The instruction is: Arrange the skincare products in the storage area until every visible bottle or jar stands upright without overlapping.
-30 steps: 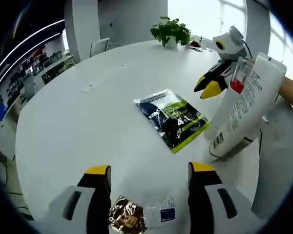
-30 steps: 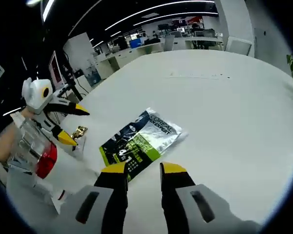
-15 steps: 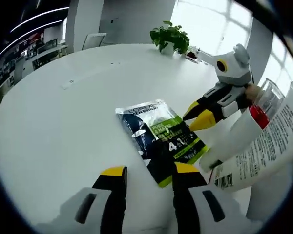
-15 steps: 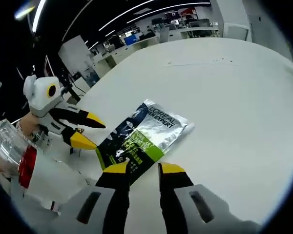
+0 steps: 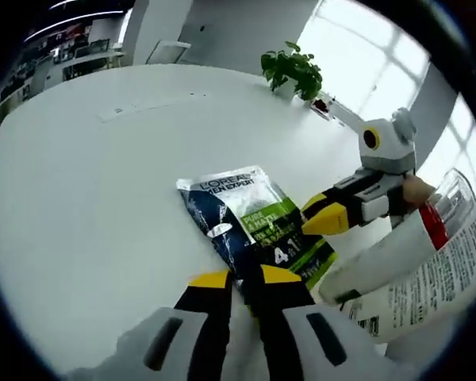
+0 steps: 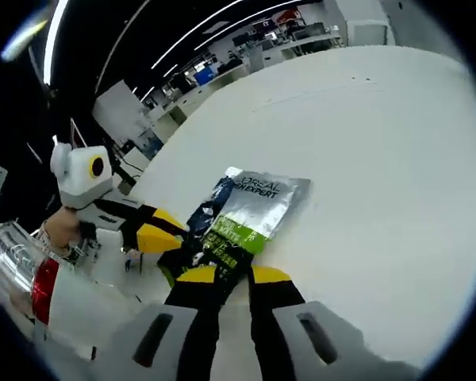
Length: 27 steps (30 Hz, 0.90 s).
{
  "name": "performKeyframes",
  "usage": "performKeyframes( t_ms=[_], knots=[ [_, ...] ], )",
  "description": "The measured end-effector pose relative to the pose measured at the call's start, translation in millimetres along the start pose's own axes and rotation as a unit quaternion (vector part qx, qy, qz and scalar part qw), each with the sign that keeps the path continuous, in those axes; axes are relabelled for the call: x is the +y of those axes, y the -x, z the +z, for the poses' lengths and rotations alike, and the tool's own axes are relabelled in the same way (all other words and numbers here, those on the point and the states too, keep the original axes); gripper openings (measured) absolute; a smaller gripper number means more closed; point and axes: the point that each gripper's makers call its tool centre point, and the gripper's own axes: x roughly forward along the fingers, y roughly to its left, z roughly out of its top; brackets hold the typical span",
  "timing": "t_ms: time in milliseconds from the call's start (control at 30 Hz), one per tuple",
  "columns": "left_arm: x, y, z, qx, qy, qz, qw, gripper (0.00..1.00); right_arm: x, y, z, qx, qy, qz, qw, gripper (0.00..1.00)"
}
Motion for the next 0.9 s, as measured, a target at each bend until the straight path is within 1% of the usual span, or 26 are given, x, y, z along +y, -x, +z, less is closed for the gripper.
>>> performKeyframes(
  t_ms=[33, 67, 100, 133, 167, 200, 233, 267, 300, 333, 400, 433, 467, 500, 533, 567, 600, 633, 700, 733, 767, 800, 867, 900],
  knots=[
    [-3.0, -1, 2.1, -0.009, 0.009, -0.011, 0.9999, 0.05, -2, -1, -1.1, -0.002, -0.009, 0.003, 1.0, 0.09],
    [-2.1, 1, 0.7, -0.009, 0.012, -0.007, 0.9999, 0.04, -1, -1, 2.1, -0.014, -0.019, 0.005, 0.9997, 0.08],
    [-1.6, 1, 0.4, -0.009, 0.005, -0.003, 0.9999, 0.03, -2, -1, 0.9, -0.011, -0.02, 0.007, 0.9997, 0.08],
    [-1.4, 3, -1.0, -0.009, -0.001, 0.004, 1.0, 0.01, -2, -1, 1.3, -0.011, -0.016, 0.004, 0.9998, 0.06],
    [0.3, 4, -1.6, -0.007, -0.004, 0.011, 0.9999, 0.0, -2, -2, 4.5, -0.016, -0.003, 0.004, 0.9999, 0.05],
    [0.3, 7, -1.9, -0.011, -0.006, 0.013, 0.9998, 0.0, 0, -2, 5.8, -0.018, -0.001, 0.008, 0.9998, 0.04],
    [1.9, 9, -0.6, -0.015, -0.006, 0.017, 0.9997, 0.0, 5, -1, 12.4, -0.031, -0.003, 0.015, 0.9994, 0.03],
    [8.0, 14, 2.7, -0.025, 0.003, 0.02, 0.9995, 0.0, 8, 0, 19.5, -0.045, -0.003, 0.022, 0.9987, 0.02],
    [8.6, 16, 6.2, -0.034, 0.012, 0.02, 0.9991, 0.0, 12, 1, 26.8, -0.055, -0.01, 0.03, 0.998, 0.01],
    [8.5, 21, 10.4, -0.047, 0.015, 0.021, 0.9986, 0.0, 14, 3, 32.9, -0.063, -0.008, 0.032, 0.9975, 0.01],
    [7.6, 28, 15.2, -0.056, 0.016, 0.023, 0.998, 0.0, 22, 5, 42.9, -0.071, 0.008, 0.037, 0.9968, 0.01],
    [6.0, 35, 19.1, -0.064, 0.011, 0.024, 0.9976, 0.0, 29, 6, 50.5, -0.082, 0.018, 0.045, 0.9954, 0.01],
    [4.0, 40, 21.1, -0.069, 0.005, 0.023, 0.9974, 0.0, 35, 9, 56.8, -0.095, 0.018, 0.056, 0.9937, 0.01],
    [1.4, 44, 22.3, -0.071, 0.004, 0.017, 0.9973, 0.0, 43, 11, 62.4, -0.107, 0.01, 0.07, 0.9917, 0.01],
    [2.5, 51, 26.3, -0.087, 0.0, 0.017, 0.996, 0.0, 53, 16, 70.5, -0.126, -0.007, 0.094, 0.9875, 0.01],
    [4.1, 56, 30.3, -0.101, -0.002, 0.021, 0.9947, 0.0, 60, 19, 75.7, -0.138, -0.015, 0.108, 0.9845, 0.01],
    [5.7, 59, 32.2, -0.107, 0.003, 0.017, 0.9941, 0.0, 69, 24, 82.2, -0.151, -0.025, 0.127, 0.98, 0.01],
    [6.5, 63, 36.3, -0.12, 0.018, 0.01, 0.9926, 0.0, 72, 25, 86.0, -0.155, -0.028, 0.136, 0.9781, 0.01],
    [10.3, 70, 40.1, -0.132, 0.028, 0.001, 0.9908, 0.0, 83, 28, 92.4, -0.16, -0.021, 0.148, 0.9756, 0.01],
    [14.9, 73, 41.2, -0.136, 0.031, -0.002, 0.9902, 0.0, 92, 31, 97.2, -0.166, -0.021, 0.162, 0.9726, 0.01],
    [14.3, 76, 43.0, -0.143, 0.039, -0.009, 0.989, 0.0, 96, 32, 99.4, -0.168, -0.019, 0.164, 0.9719, 0.01],
    [7.9, 74, 46.4, -0.146, 0.041, -0.012, 0.9883, 0.0, 99, 34, 101.9, -0.171, -0.013, 0.166, 0.9712, 0.01],
    [4.7, 81, 50.9, -0.164, 0.045, -0.012, 0.9854, 0.01, 108, 39, 108.6, -0.177, -0.008, 0.177, 0.9681, 0.01],
    [4.4, 83, 51.5, -0.164, 0.043, -0.011, 0.9855, 0.02, 112, 40, 111.3, -0.181, -0.006, 0.18, 0.9668, 0.01]
  ],
)
